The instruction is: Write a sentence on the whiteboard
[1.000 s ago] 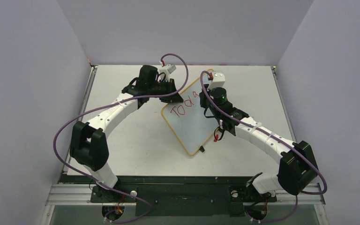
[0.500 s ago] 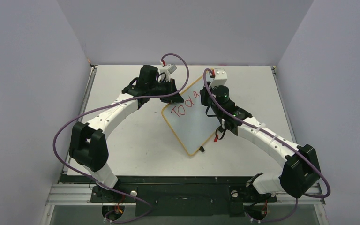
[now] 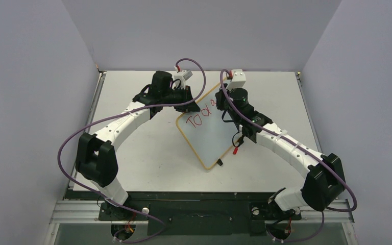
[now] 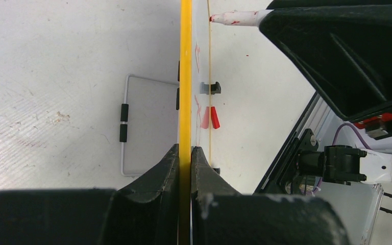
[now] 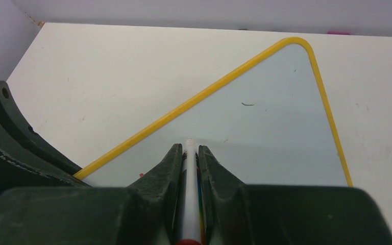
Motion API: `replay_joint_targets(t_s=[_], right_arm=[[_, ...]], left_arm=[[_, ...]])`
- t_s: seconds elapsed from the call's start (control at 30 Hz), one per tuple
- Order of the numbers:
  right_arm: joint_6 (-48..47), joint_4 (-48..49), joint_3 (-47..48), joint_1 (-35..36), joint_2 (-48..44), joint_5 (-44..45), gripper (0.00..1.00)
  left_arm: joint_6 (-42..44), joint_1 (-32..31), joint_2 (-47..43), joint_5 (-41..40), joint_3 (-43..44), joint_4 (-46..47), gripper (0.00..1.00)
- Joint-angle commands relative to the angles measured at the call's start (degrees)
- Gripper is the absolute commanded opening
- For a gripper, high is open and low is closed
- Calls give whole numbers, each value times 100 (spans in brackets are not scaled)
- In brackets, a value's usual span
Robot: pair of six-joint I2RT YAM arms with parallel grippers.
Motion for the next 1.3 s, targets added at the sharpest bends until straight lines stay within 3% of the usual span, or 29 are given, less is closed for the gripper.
replay_joint_targets(t_s=[0.0, 0.93, 1.27], right_arm=[[-66, 158, 258, -45, 123, 38, 0], [170, 273, -551, -94, 25, 26, 0], [124, 198, -404, -92, 68, 114, 0]], left_arm=[[524, -64, -158, -278, -46, -11, 0], [642, -71, -356, -290, -239, 172, 0], [606, -73, -385, -310, -276, 189, 0]])
